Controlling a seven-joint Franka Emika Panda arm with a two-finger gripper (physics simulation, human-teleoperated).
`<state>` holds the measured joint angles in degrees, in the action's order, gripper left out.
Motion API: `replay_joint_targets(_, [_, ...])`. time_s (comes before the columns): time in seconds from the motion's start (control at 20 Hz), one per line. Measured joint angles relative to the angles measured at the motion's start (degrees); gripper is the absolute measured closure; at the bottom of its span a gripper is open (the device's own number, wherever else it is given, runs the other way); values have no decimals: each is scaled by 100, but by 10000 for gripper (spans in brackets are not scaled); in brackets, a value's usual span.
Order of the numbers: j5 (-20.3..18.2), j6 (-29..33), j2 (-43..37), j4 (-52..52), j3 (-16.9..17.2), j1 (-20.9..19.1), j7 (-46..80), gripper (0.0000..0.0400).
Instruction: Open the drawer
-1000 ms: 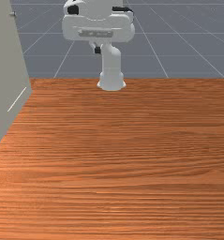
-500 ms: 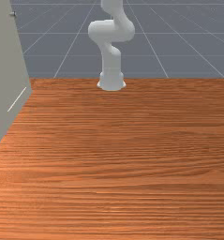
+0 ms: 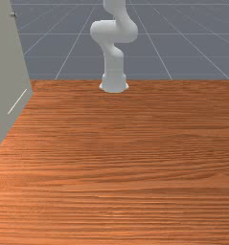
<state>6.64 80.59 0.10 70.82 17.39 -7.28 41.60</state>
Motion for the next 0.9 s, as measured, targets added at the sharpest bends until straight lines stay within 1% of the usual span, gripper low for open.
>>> replay_joint_targets(0.15, [20,82,64,-373,145,-159,-56,3])
replay_joint_targets(0.35, [35,143,101,-776,238,-269,-191,0])
replay_joint_targets(0.7, [54,179,615,-807,405,-483,-372,0])
replay_joint_targets(0.9, [49,179,759,-728,426,-533,-394,0])
